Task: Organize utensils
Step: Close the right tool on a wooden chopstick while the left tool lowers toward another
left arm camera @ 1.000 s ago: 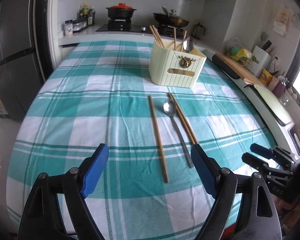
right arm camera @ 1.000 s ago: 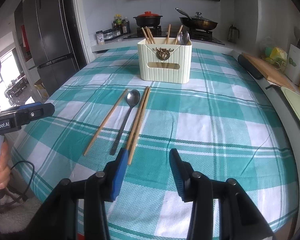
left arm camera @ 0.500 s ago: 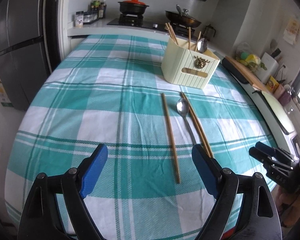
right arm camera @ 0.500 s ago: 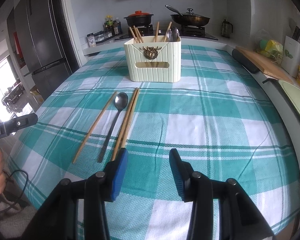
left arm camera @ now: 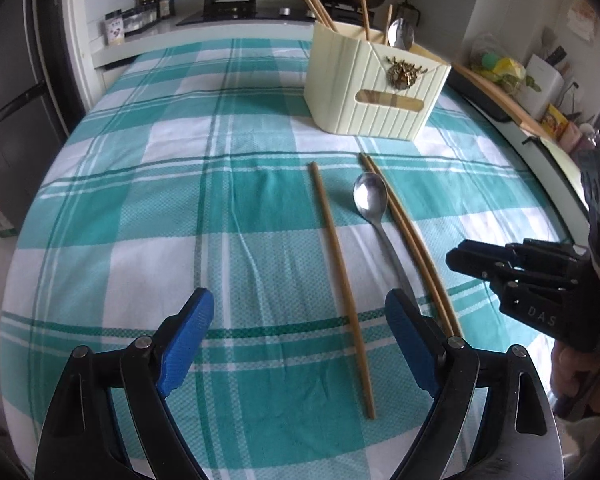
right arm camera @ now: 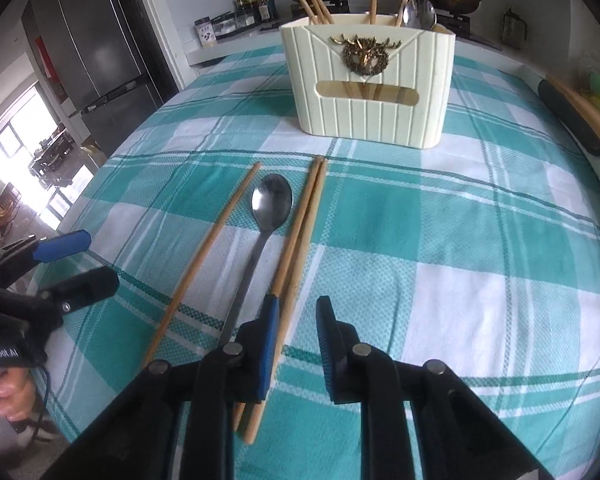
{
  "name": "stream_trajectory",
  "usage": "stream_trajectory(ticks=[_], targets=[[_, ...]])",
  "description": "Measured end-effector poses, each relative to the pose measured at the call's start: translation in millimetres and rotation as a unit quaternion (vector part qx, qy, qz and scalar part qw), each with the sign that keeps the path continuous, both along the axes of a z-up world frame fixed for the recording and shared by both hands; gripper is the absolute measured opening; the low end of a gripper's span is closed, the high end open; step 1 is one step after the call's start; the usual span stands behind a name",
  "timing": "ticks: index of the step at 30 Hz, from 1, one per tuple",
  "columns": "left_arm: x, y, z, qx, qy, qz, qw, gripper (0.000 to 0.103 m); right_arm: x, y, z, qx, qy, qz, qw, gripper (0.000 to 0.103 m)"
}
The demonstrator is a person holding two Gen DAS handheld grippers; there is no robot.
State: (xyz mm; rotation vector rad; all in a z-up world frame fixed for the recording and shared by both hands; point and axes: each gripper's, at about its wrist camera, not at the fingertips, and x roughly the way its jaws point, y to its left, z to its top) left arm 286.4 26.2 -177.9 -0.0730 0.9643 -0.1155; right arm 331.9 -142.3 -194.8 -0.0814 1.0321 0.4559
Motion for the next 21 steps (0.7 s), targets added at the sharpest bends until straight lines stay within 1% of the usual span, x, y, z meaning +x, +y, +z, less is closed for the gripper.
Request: stream_trajectory(ticks=[4, 5, 9, 12, 13, 14, 17, 19, 21], targets=[[15, -9, -16, 0.023, 0.016, -0.009, 0.9996, 0.088, 21, 10, -14, -0.028, 0.025, 0.012, 0.999, 0.018], [19, -10, -19, 0.026, 0.019, -0.009, 0.9994, 0.088, 24, 11, -14, -0.020, 0.025, 0.016, 0.999, 0.017], [31, -14, -32, 0.039, 0.031, -0.007, 0.9987, 0.088, 34, 19, -17, -0.038, 0.043, 0.025, 0.998, 0.017], [37, -18, -38, 0.053, 0.035, -0.004, 0.9980, 0.088, 37, 26, -18, -0.058, 0.029, 0.029, 0.997, 0.015], [39, -18, -40, 0.057, 0.035, -0.003, 0.9977, 0.088, 39, 26, -18, -0.064, 0.024, 0.024, 0.997, 0.010], [40, -19, -41, 0.062, 0.035, -0.001, 0.9974, 0.088, 39, 25, -18, -0.068, 0.019, 0.016, 0.997, 0.008], [42, -17, -42, 0.066, 0.028, 0.009, 0.9974, 0.088, 38, 17, -19, -0.063, 0.008, -0.012, 0.998, 0.007], [42, -14, -42, 0.063, 0.023, 0.019, 0.9976, 0.084, 33, 8, -18, -0.068, 0.000, -0.027, 0.997, 0.007], [39, -13, -42, 0.061, 0.017, 0.026, 0.9977, 0.083, 25, -1, -18, -0.070, -0.005, -0.041, 0.997, 0.007]])
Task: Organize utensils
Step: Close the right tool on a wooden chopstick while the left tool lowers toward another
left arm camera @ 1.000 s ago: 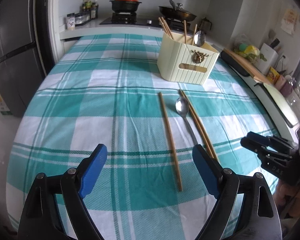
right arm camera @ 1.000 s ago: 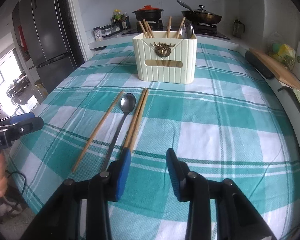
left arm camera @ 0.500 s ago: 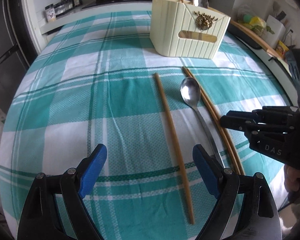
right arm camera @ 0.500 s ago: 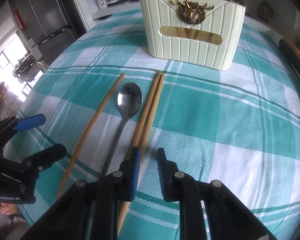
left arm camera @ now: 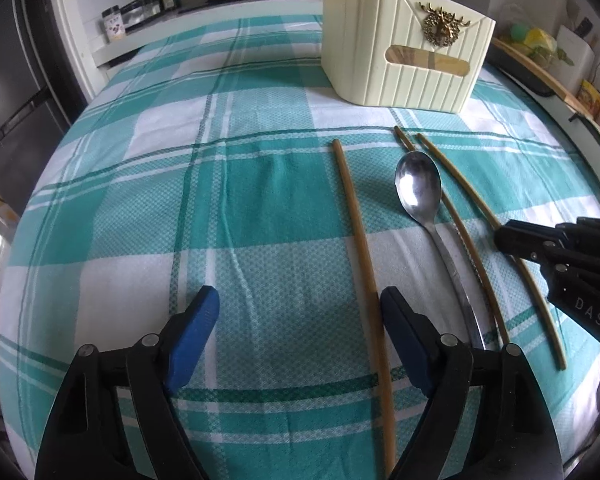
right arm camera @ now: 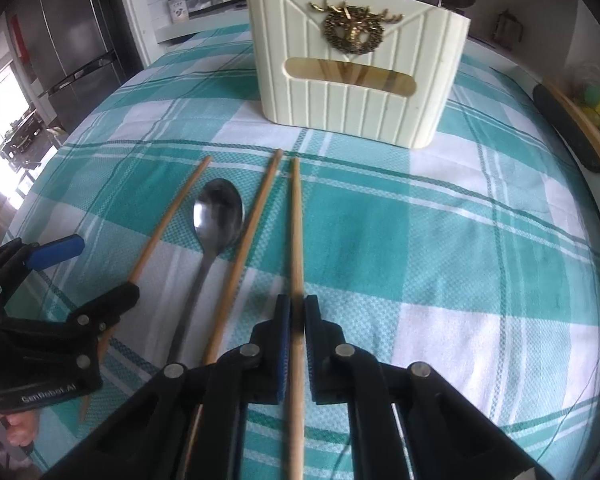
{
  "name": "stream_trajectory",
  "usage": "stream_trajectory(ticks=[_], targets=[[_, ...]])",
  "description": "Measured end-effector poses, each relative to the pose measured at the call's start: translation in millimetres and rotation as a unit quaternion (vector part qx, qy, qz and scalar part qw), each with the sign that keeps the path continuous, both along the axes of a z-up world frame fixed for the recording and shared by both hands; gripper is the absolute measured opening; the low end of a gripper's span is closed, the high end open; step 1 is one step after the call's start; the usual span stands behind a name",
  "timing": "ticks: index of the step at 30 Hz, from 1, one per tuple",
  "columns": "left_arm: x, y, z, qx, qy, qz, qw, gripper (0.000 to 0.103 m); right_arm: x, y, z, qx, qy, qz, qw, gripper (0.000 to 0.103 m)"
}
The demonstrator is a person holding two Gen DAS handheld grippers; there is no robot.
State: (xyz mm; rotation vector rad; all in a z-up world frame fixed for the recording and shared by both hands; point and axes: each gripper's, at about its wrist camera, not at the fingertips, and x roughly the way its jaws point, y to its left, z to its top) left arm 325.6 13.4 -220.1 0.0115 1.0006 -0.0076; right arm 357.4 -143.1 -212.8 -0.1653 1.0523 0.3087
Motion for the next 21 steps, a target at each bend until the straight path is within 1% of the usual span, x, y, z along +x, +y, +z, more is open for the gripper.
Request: stream_trajectory(ticks=[6, 13, 17, 21], targets=[[-7, 0, -1, -0.001, -0.005, 0.024, 0.9997, 0.083, -23, -36, 0, 0.001, -0.013, -0.042, 0.999, 0.007], [-15, 4, 0, 0.005, -0.005, 0.045, 0.9990, 0.084, -45, -69, 2, -0.018, -0.020, -0.070, 0.997, 0.007], [-18, 9, 0, 0.003, 0.000, 0.045, 0.9990, 0.084, -52, -78, 2, -0.017, -0.023, -0.075, 0.997, 0.007], [-17, 12, 0, -0.002, 0.007, 0.040, 0.9992, 0.084, -53, -77, 2, -0.011, -0.021, -0.079, 0.997, 0.008]])
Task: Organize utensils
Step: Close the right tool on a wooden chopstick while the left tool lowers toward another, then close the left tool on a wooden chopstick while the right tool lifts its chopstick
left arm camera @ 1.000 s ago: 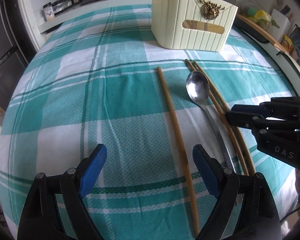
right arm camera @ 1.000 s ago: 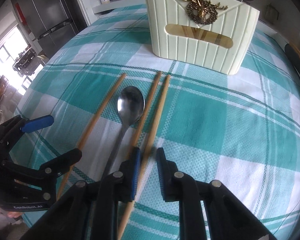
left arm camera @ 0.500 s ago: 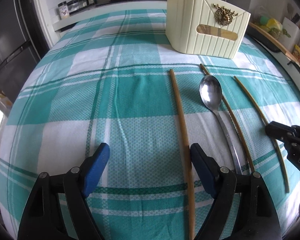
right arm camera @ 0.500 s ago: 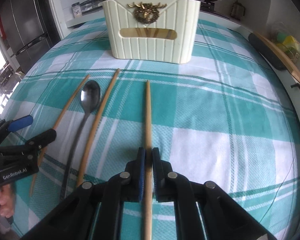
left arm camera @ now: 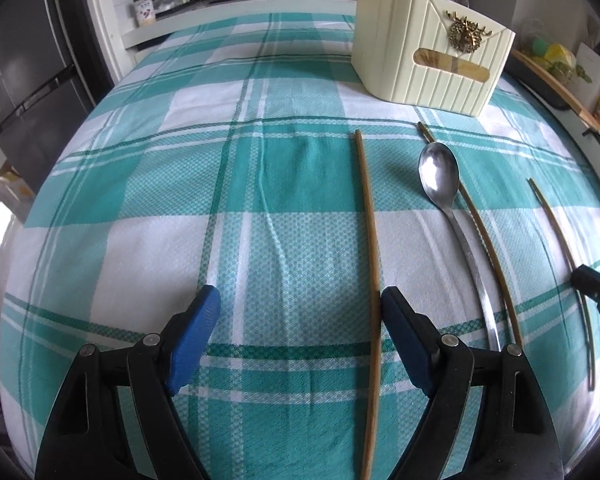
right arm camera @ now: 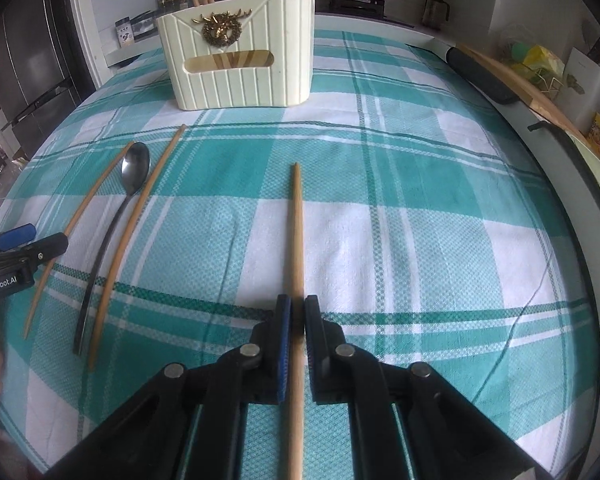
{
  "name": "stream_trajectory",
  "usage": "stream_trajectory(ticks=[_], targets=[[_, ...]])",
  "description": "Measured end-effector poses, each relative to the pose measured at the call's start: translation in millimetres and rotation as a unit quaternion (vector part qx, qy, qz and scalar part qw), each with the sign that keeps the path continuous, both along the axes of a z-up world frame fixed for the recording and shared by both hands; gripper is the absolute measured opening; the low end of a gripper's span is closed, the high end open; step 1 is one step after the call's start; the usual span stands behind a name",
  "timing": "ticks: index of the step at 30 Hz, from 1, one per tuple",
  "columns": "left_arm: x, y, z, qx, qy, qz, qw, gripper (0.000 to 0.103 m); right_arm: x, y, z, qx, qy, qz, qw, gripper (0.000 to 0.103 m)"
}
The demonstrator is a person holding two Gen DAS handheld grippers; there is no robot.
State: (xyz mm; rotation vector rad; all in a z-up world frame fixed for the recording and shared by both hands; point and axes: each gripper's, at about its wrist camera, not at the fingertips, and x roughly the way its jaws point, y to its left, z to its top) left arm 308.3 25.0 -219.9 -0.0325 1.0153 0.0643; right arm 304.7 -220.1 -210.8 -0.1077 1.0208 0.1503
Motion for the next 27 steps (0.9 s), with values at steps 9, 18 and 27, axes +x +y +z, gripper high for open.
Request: stream_trajectory(ticks=[9, 18, 27], targets=[[6, 4, 3, -0.017, 0.024, -0.047, 0.9985, 0.085, 1, -3, 4, 0.023, 0.007, 0.007, 1.000, 0.034], [23, 0, 4, -0.006, 0.048, -0.095, 0.9943, 0.085, 5, -6, 5, 0.013, 0.019, 0.022, 0.999, 0.034], [35, -7, 2, 0.011, 0.047, -0.101, 0.9937, 0.085, 14, -2, 2, 0.000, 0.037, 0.036, 0.999, 0.034]])
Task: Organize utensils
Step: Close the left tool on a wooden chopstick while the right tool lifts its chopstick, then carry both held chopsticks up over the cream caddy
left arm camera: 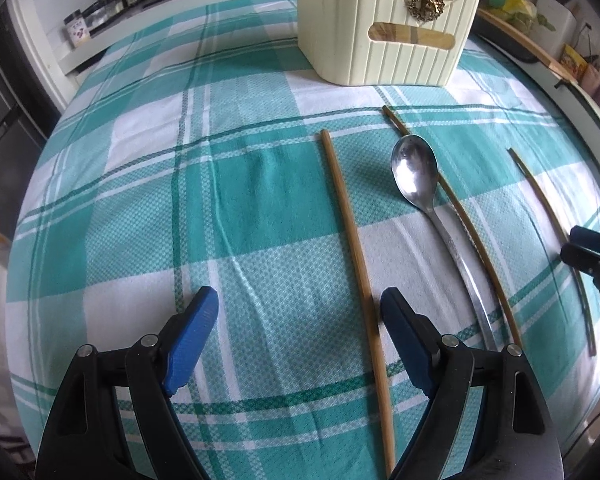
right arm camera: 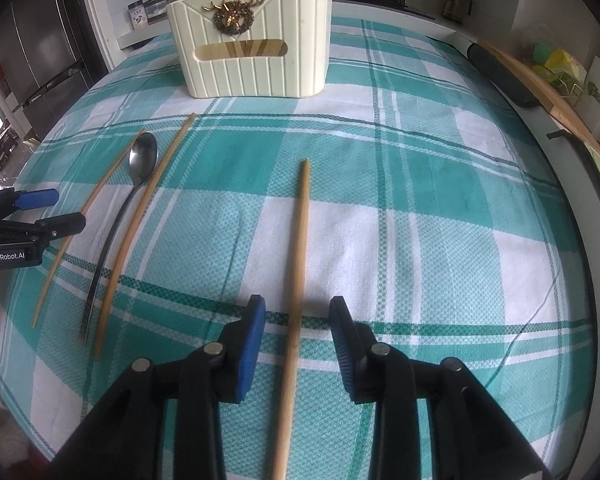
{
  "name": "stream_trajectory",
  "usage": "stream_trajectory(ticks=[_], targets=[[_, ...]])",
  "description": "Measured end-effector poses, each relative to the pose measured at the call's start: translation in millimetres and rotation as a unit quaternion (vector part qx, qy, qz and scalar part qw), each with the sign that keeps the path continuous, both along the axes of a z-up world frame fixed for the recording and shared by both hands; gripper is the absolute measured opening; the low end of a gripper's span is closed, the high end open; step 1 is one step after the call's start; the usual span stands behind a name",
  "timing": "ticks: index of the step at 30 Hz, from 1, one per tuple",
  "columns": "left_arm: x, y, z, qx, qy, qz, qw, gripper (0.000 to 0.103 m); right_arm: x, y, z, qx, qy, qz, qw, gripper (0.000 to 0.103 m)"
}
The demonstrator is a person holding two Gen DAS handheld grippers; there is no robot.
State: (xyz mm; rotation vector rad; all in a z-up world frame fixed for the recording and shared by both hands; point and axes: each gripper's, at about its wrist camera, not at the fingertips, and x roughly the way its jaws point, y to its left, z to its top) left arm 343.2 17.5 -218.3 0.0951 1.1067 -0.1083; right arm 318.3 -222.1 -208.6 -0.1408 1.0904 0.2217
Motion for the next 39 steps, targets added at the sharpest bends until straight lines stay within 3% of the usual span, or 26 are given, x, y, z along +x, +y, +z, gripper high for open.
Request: stream_trajectory(ticks=[10, 18, 21, 22, 23, 24, 25, 26, 31, 39], targets=[[9, 1, -1, -0.002, 0.000, -0.007, 1.0000, 0.086, 16, 2, -1, -0.012, 0.006, 0.010, 1.000, 0.034], [46, -6, -1, -0.005, 0.012, -0.011, 0.9999, 0.085, 55, 7, -2, -0.007, 0.006, 0.015, 1.000, 0.034], [61, -11, 0, -0.009, 0.010, -0.015, 0.9998, 0.075, 72, 13, -2, -0.004, 0.005, 0.016, 1.000, 0.034], [65, -13, 1, -0.010, 0.007, -0.019, 0.9997, 0.065, 77, 16, -3, -0.003, 0.005, 0.020, 1.000, 0.031], [68, -16, 2, -0.008, 0.003, -0.023, 0.9997, 0.050, 81, 19, -3, 0.000, 0.003, 0.023, 1.000, 0.017], [71, -18, 4, -0.010, -0.001, -0.029, 0.9995, 0.039, 85, 20, -3, 0.003, 0.003, 0.025, 1.000, 0.011], [73, -20, 5, -0.015, -0.002, -0.033, 0.9994, 0.013, 88, 22, -3, 0.006, 0.004, 0.025, 1.000, 0.006], [76, -20, 6, -0.018, -0.001, -0.031, 0.9993, 0.006, 90, 22, -2, 0.011, 0.004, 0.026, 1.000, 0.006], [69, -13, 22, -0.033, -0.036, -0.016, 0.9987, 0.004, 85, 7, 22, 0.067, -0.028, 0.011, 0.997, 0.006], [17, 11, 110, -0.091, -0.138, -0.005, 0.9862, 0.004, 30, -14, 113, 0.120, -0.145, 0.011, 0.982, 0.006]])
